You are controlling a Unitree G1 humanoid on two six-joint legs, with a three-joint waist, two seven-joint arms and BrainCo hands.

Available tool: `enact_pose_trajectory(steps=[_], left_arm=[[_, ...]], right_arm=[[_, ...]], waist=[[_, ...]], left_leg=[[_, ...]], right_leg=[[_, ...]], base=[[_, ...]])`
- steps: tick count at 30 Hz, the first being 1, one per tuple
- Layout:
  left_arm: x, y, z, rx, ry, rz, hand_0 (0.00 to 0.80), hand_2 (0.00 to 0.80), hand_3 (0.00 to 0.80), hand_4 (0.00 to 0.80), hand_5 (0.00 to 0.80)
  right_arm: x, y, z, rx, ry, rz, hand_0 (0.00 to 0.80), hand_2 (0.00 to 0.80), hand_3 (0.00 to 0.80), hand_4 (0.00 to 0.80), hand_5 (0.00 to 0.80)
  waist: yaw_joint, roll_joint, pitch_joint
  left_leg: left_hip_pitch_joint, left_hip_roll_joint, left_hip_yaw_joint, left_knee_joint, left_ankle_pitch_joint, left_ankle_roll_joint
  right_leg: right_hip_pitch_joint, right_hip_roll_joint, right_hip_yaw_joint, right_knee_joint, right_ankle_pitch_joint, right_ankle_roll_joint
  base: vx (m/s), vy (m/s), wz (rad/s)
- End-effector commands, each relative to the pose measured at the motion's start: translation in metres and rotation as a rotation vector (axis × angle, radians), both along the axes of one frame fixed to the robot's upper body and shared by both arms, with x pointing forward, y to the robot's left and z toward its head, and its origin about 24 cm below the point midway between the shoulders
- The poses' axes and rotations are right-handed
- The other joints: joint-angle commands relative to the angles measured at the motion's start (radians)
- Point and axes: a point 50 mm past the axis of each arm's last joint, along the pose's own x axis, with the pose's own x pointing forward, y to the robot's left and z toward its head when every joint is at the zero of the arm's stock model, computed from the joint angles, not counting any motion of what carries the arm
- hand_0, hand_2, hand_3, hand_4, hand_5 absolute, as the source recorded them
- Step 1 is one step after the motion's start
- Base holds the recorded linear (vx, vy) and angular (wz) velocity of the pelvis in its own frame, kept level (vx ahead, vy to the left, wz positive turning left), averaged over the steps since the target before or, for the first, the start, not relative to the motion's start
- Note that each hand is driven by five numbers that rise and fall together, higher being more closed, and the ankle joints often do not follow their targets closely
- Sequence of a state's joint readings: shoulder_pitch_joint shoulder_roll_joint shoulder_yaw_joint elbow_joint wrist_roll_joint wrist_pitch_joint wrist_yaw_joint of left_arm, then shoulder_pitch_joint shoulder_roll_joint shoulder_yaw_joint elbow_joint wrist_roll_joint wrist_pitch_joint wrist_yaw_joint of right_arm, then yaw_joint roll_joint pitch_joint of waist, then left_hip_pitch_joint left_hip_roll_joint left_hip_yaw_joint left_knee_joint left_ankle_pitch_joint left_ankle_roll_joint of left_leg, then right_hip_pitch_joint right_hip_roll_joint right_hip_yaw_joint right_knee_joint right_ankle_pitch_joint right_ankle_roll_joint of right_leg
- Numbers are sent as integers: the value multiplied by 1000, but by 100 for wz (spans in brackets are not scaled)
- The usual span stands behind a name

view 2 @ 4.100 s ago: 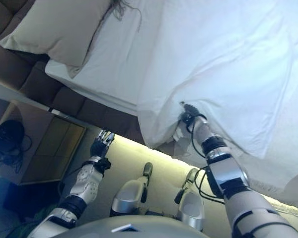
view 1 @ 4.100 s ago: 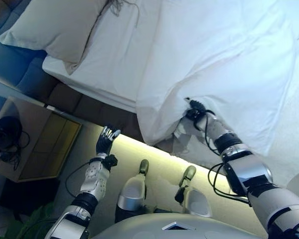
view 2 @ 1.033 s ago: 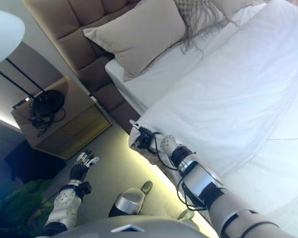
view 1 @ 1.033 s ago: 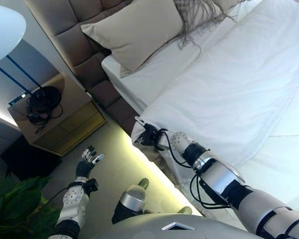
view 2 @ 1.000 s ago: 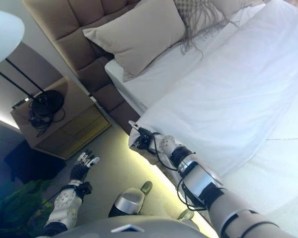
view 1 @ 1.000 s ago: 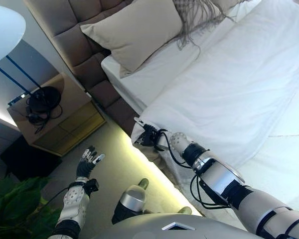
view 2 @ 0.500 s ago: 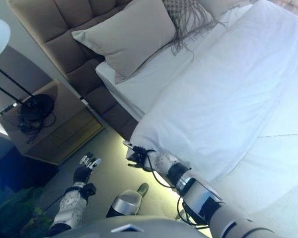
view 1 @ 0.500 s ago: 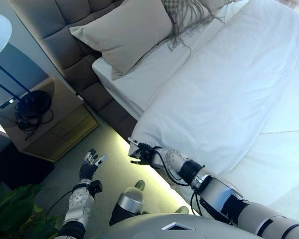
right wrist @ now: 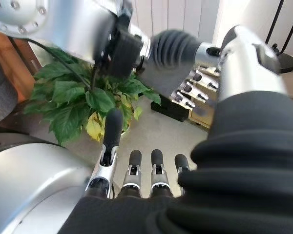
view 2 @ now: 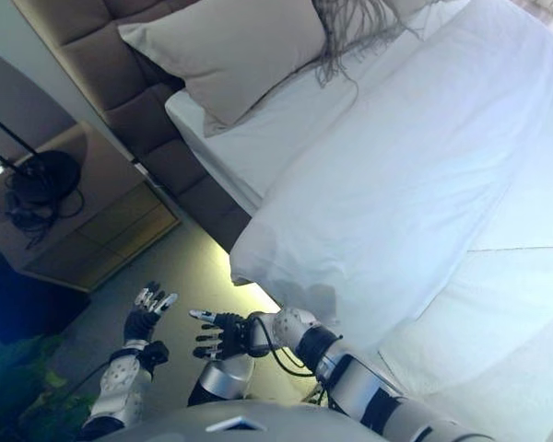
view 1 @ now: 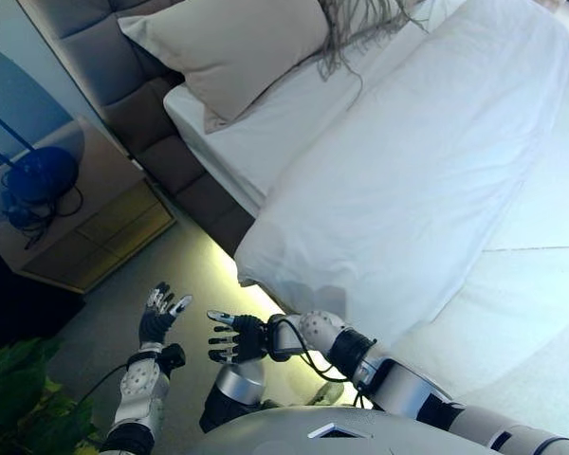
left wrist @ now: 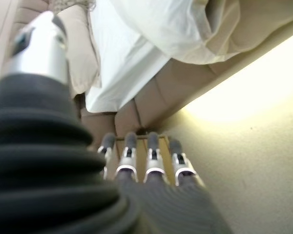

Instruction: Make the bed neatly

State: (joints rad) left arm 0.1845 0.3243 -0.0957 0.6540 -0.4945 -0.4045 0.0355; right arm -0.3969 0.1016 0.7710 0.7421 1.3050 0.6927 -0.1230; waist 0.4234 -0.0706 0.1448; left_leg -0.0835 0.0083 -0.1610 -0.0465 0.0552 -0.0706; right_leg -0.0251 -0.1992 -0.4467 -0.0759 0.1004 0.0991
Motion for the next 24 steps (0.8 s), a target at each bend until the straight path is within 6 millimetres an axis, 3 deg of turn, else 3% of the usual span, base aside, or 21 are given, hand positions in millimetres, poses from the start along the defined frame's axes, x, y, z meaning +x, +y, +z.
enact_pose_trajectory(steps=[1,4,8,11,16,20,24], left_arm=[[20,7,16,30,-108,-14,0,0,0,0,0],[19,9,16,37,-98,-23,0,0,0,0,0],[15,14,14,49,-74,-29,0,0,0,0,0],[12,16,11,53,-51,-30,0,0,0,0,0],[5,21,6,53,-14,-37,0,0,0,0,0],[0,25,5,52,6,-43,0,0,0,0,0],[-4,31,4,55,29,-55,0,0,0,0,0]], right_arm=[[-43,38,16,165,89,164,0,0,0,0,0],[-36,41,20,204,42,124,0,0,0,0,0],[-13,36,23,215,-84,76,0,0,0,0,0],[17,17,23,205,-211,47,0,0,0,0,0],[63,-36,23,134,-415,23,0,0,0,0,0],[82,-81,21,72,-498,-41,0,0,0,0,0],[89,-113,21,65,-529,-141,0,0,0,0,0]], waist=[[8,38,60],[7,38,57],[0,32,44],[-12,27,30],[-39,24,4],[-68,29,-13],[-99,35,-24]], left_leg=[[20,-26,22,-41,47,52],[25,-25,25,-41,48,51],[37,-25,35,-41,45,50],[49,-22,46,-41,40,48],[76,-17,71,-41,25,46],[100,-11,92,-41,12,46],[123,-6,115,-41,-1,49]], right_leg=[[32,-98,17,32,114,58],[36,-98,14,32,115,58],[45,-94,15,23,116,58],[52,-91,17,15,117,58],[57,-89,19,8,118,60],[64,-87,23,4,122,64],[65,-82,36,-1,128,66]], base=[[0,0,0],[10,-10,0],[37,-37,0],[45,-32,-8],[48,-39,-10],[40,-55,-15],[27,-68,-17]])
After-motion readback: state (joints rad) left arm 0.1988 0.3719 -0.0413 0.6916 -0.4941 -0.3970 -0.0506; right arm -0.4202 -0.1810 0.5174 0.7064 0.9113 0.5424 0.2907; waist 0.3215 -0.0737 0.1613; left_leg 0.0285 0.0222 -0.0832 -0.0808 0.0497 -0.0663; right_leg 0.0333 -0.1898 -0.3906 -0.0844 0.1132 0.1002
